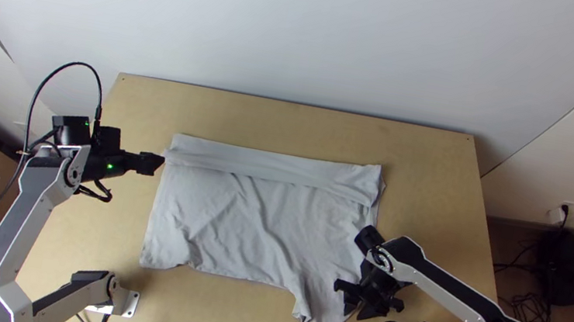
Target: Fold the t-shirt
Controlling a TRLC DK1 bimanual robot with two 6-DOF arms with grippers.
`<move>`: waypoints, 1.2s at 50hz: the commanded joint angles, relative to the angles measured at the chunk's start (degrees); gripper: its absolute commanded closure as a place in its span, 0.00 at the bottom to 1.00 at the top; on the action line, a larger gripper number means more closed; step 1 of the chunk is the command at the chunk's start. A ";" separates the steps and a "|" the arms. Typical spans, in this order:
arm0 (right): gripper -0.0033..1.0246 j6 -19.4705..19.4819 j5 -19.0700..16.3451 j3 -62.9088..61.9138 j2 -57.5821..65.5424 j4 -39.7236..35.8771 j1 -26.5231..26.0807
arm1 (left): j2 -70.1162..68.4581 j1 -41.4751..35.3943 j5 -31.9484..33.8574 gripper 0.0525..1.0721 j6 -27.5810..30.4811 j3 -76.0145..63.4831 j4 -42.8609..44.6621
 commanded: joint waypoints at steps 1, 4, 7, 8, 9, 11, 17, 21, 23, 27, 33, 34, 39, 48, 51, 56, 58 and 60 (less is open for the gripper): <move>0.56 -1.01 0.23 -1.45 2.82 3.05 2.46 | -0.27 -0.16 0.03 0.05 5.10 2.20 -3.52; 0.64 -1.10 0.23 -1.27 4.23 4.28 3.70 | -1.50 -0.43 0.12 0.05 12.57 2.55 -10.64; 0.79 -1.63 0.23 -1.19 4.67 6.13 4.75 | -4.14 -0.43 0.12 0.05 24.26 2.38 -20.48; 0.81 -1.63 0.23 -1.19 4.67 6.65 5.19 | -5.19 -0.43 0.12 0.05 26.63 1.94 -22.24; 0.81 -1.63 0.23 -1.19 4.84 6.92 5.63 | -5.98 -0.52 -0.06 0.05 29.26 1.50 -24.08; 0.81 -1.63 0.23 -1.01 5.46 7.27 5.98 | -7.22 -0.08 -1.29 0.05 35.86 0.97 -28.39; 0.97 -1.98 0.32 -0.48 5.37 8.32 6.95 | -8.36 1.59 -3.75 0.05 48.34 0.09 -37.44; 0.97 -1.98 0.50 -0.39 4.14 8.24 7.21 | -8.27 3.79 -5.51 0.05 55.72 -1.32 -40.78; 0.97 -1.98 0.58 -0.31 3.52 8.24 7.21 | -8.27 3.97 -6.83 0.05 58.53 -2.19 -41.57; 0.97 -1.80 0.58 -0.13 2.21 7.88 7.04 | -9.06 3.70 -11.04 0.05 63.19 -4.83 -42.54; 0.97 -1.80 0.67 1.01 0.36 6.48 6.24 | -10.29 2.74 -15.62 0.05 67.06 -7.91 -42.72; 0.97 -1.89 0.67 1.27 0.01 6.13 6.16 | -10.29 2.21 -15.70 0.05 67.15 -8.26 -42.63; 0.97 -1.98 0.76 2.68 -1.84 4.28 5.63 | -10.12 -3.68 -16.49 0.06 64.51 -10.37 -42.37; 0.97 -3.03 1.37 5.05 -4.03 1.12 4.84 | -5.55 -12.38 -17.64 0.11 58.36 -11.77 -41.75; 0.97 -3.47 1.37 5.49 -4.56 0.41 4.40 | -4.23 -15.72 -17.72 0.11 55.81 -11.60 -41.66; 0.97 -3.56 1.46 6.11 -5.18 -0.03 3.87 | -1.41 -19.24 -17.72 0.11 51.06 -12.21 -40.43; 0.97 -3.56 1.46 6.28 -5.53 -0.03 3.70 | -0.36 -20.91 -17.81 0.12 49.22 -12.83 -39.99; 0.97 -3.56 1.55 6.28 -5.88 -0.11 3.61 | 0.08 -21.96 -17.81 0.12 48.07 -13.71 -38.76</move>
